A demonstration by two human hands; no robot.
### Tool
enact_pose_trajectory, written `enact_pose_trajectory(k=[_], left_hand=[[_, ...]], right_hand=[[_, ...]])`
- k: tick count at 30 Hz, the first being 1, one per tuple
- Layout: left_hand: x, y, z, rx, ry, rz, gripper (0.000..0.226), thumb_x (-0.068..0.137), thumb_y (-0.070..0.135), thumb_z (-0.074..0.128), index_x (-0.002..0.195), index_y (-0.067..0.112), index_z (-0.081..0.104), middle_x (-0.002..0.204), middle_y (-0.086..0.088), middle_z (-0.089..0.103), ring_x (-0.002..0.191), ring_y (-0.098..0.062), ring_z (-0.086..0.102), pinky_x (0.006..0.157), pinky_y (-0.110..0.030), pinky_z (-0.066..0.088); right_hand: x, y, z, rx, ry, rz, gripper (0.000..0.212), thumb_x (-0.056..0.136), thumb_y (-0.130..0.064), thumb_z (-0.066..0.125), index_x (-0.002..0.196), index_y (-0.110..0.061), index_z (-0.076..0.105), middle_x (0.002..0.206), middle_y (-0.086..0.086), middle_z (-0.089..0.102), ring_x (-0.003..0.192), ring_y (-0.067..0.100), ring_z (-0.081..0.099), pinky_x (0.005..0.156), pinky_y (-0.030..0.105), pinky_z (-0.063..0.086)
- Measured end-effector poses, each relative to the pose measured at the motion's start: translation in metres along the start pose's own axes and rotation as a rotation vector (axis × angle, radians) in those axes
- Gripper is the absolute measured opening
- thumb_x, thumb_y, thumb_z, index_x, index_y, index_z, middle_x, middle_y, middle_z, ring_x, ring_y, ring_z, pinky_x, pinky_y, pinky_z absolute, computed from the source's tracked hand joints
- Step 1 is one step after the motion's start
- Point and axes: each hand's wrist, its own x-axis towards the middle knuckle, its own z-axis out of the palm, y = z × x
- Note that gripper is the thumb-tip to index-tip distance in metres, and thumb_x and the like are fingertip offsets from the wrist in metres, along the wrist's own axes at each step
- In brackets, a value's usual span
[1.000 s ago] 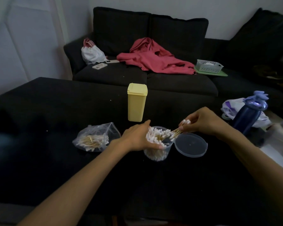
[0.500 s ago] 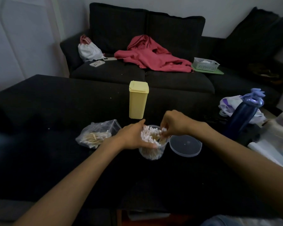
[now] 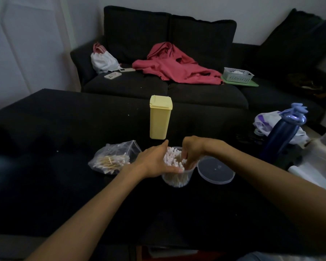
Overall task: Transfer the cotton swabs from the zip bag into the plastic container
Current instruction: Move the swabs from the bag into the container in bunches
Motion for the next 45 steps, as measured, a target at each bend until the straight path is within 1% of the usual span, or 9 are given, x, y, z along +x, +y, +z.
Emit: enact_pose_trajectory(k=[5, 8, 11, 15, 23, 28, 34, 38, 45], left_hand=[[-0.002, 0.0, 0.0, -0.011, -0.006, 0.01, 0.11, 0.074, 0.059, 0.068, 0.153, 0.017, 0.004, 0.156, -0.002, 0.025, 0.14, -0.021, 0.031, 0.111, -0.041, 0.033], [-0.003, 0.0, 0.003, -0.009, 0.016, 0.01, 0.11, 0.073, 0.061, 0.068, 0.153, 0.018, 0.005, 0.156, -0.002, 0.027, 0.139, -0.021, 0.032, 0.111, -0.041, 0.033], [-0.007, -0.003, 0.008, 0.004, 0.115, 0.014, 0.111, 0.068, 0.066, 0.068, 0.152, 0.019, 0.012, 0.152, 0.001, 0.034, 0.136, -0.019, 0.037, 0.106, -0.038, 0.037], [-0.017, -0.009, 0.019, 0.003, 0.326, 0.065, 0.102, 0.065, 0.069, 0.069, 0.147, 0.025, 0.028, 0.146, 0.007, 0.044, 0.13, -0.012, 0.045, 0.102, -0.038, 0.043], [-0.022, -0.008, 0.023, 0.001, 0.403, 0.063, 0.075, 0.072, 0.061, 0.068, 0.137, 0.027, 0.049, 0.129, 0.006, 0.061, 0.118, -0.011, 0.056, 0.093, -0.04, 0.051], [-0.012, -0.002, 0.023, -0.041, 0.408, 0.043, 0.067, 0.077, 0.057, 0.067, 0.135, 0.027, 0.051, 0.131, 0.004, 0.059, 0.119, -0.016, 0.055, 0.092, -0.039, 0.05], [-0.014, 0.004, 0.023, -0.017, 0.538, 0.096, 0.04, 0.08, 0.045, 0.07, 0.117, 0.033, 0.063, 0.121, 0.014, 0.063, 0.109, -0.006, 0.059, 0.083, -0.026, 0.048], [-0.019, 0.001, 0.028, -0.007, 0.527, 0.107, 0.025, 0.083, 0.043, 0.067, 0.104, 0.031, 0.069, 0.11, 0.015, 0.067, 0.099, -0.001, 0.061, 0.081, -0.024, 0.051], [-0.006, 0.002, 0.025, -0.016, 0.495, 0.075, 0.026, 0.085, 0.044, 0.065, 0.109, 0.034, 0.066, 0.108, 0.012, 0.067, 0.097, -0.004, 0.061, 0.079, -0.028, 0.052]], right_hand=[[0.005, 0.0, -0.002, 0.063, -0.136, -0.002, 0.026, 0.081, -0.017, 0.07, 0.105, -0.01, 0.064, 0.105, 0.004, 0.065, 0.09, 0.012, 0.061, 0.08, 0.024, 0.05], [0.004, 0.001, -0.011, 0.315, -0.309, 0.044, 0.029, 0.085, -0.004, 0.063, 0.114, -0.003, 0.06, 0.099, 0.006, 0.065, 0.083, 0.01, 0.064, 0.066, 0.017, 0.053], [0.0, 0.006, -0.02, 0.545, -0.49, 0.062, 0.036, 0.091, 0.0, 0.054, 0.126, 0.003, 0.052, 0.103, 0.01, 0.064, 0.087, 0.011, 0.066, 0.07, 0.017, 0.056], [-0.001, 0.013, -0.023, 0.713, -0.572, 0.065, 0.026, 0.098, -0.008, 0.044, 0.119, 0.002, 0.054, 0.107, 0.014, 0.065, 0.094, 0.016, 0.065, 0.075, 0.021, 0.057], [0.001, 0.014, -0.016, 0.664, -0.404, 0.111, 0.023, 0.087, -0.004, 0.061, 0.11, 0.001, 0.061, 0.104, 0.012, 0.069, 0.088, 0.014, 0.068, 0.076, 0.02, 0.057], [-0.003, 0.013, -0.015, 0.536, -0.174, 0.148, 0.013, 0.082, -0.012, 0.069, 0.094, -0.008, 0.066, 0.085, 0.003, 0.07, 0.063, 0.004, 0.068, 0.054, 0.013, 0.051], [-0.014, 0.023, -0.016, 0.509, -0.082, 0.095, 0.031, 0.082, -0.018, 0.07, 0.11, -0.006, 0.068, 0.105, 0.003, 0.071, 0.093, 0.01, 0.066, 0.091, 0.028, 0.051], [-0.015, 0.023, -0.008, 0.524, -0.04, 0.07, 0.029, 0.082, -0.015, 0.068, 0.11, -0.006, 0.067, 0.104, 0.001, 0.069, 0.091, 0.008, 0.062, 0.097, 0.029, 0.049], [-0.011, 0.026, 0.004, 0.605, 0.205, 0.055, 0.013, 0.077, -0.011, 0.075, 0.089, -0.007, 0.073, 0.081, -0.004, 0.068, 0.069, 0.002, 0.061, 0.053, 0.009, 0.044]])
